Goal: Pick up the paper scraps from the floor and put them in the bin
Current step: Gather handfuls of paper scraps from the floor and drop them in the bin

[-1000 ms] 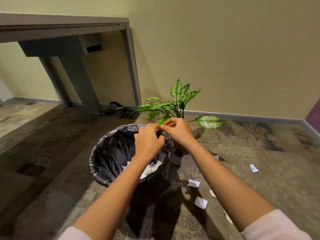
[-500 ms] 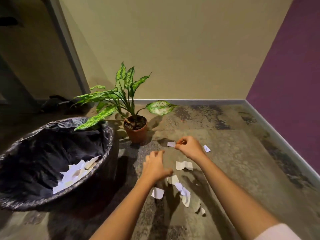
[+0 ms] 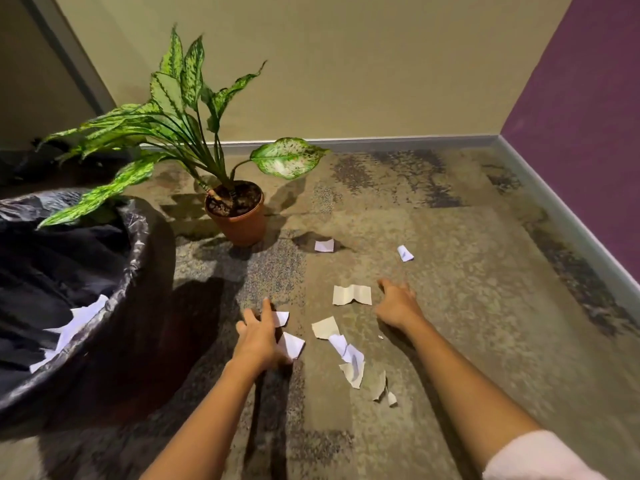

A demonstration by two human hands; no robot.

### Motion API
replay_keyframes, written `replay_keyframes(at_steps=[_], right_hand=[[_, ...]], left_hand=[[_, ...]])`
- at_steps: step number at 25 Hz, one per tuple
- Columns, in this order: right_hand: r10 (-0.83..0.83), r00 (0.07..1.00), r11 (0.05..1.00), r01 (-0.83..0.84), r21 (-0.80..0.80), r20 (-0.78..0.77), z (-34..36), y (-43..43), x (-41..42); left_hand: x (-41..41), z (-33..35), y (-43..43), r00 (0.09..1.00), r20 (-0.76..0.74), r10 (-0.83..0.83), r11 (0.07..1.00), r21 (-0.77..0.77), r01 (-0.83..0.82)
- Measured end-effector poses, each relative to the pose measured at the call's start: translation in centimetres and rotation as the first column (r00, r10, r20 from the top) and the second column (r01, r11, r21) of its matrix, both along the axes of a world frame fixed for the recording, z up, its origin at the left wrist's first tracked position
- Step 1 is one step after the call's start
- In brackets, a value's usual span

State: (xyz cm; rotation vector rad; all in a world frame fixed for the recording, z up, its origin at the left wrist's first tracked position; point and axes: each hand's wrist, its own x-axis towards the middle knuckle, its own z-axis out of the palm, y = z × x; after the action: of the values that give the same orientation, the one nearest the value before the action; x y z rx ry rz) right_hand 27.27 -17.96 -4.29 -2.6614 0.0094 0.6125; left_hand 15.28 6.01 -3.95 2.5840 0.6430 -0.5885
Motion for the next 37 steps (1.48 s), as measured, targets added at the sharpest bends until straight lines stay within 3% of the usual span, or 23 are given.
replay_keyframes(at_steps=[4, 7, 9, 10, 13, 15, 17, 20, 23, 31, 37], right_hand=[[0.142, 0.987, 0.989, -0.144, 0.028, 0.074, -1.2, 3.0, 0.7], [0.32, 0.946, 0.903, -0.323, 0.285, 0.057, -1.8, 5.3, 0.6], [0.198, 0.977, 0.864, -0.212, 0.457, 0.08, -1.6, 5.1, 2.1], [0.075, 0.987, 0.878, -0.133, 0.461, 0.143, -1.4, 4.4, 3.4], [-0.152, 0.939, 0.98, 0.102, 0.172, 0.308, -1.4, 0.3, 7.9], [-0.192, 0.953, 0.981, 0.193, 0.02, 0.236, -1.8, -2.5, 9.9], [-0.19, 0.971, 0.981, 0.193, -0.009, 0.144, -2.6, -3.5, 10.8], [-0.071, 0.981, 0.997, 0.071, 0.007, 0.18, -4.1, -1.6, 10.4], [0.112, 0.953, 0.992, -0.123, 0.024, 0.281, -5.1, 2.3, 8.6], [0.379, 0.849, 0.9, -0.431, 0.067, 0.369, -5.5, 4.2, 4.5], [0.394, 0.84, 0.877, -0.465, 0.121, 0.373, -5.0, 5.0, -1.2]], left_hand=[[2.4, -0.7, 0.2, 0.994, 0.104, -0.027, 0.999, -0.034, 0.03], [4.1, -1.4, -0.8, 0.974, 0.222, -0.038, 0.993, -0.104, 0.063], [5.4, -1.9, -1.6, 0.942, 0.332, -0.036, 0.991, -0.111, 0.078], [6.1, -2.1, -2.0, 0.925, 0.377, -0.042, 0.989, -0.119, 0.093], [8.6, -2.3, -3.0, 0.878, 0.477, -0.031, 0.988, -0.118, 0.099], [10.5, -2.4, -3.2, 0.864, 0.501, -0.051, 0.997, -0.029, 0.076], [13.0, -2.5, -3.3, 0.892, 0.436, -0.122, 0.992, 0.067, 0.103], [16.6, -2.4, -3.7, 0.956, 0.194, -0.222, 0.973, 0.104, 0.205], [18.0, -3.4, -5.2, 0.905, 0.026, -0.425, 0.889, 0.198, 0.412], [14.7, -3.9, -3.1, 0.811, 0.191, -0.553, 0.829, 0.224, 0.513], [8.7, -3.1, -3.5, 0.816, 0.342, -0.466, 0.875, 0.041, 0.483]])
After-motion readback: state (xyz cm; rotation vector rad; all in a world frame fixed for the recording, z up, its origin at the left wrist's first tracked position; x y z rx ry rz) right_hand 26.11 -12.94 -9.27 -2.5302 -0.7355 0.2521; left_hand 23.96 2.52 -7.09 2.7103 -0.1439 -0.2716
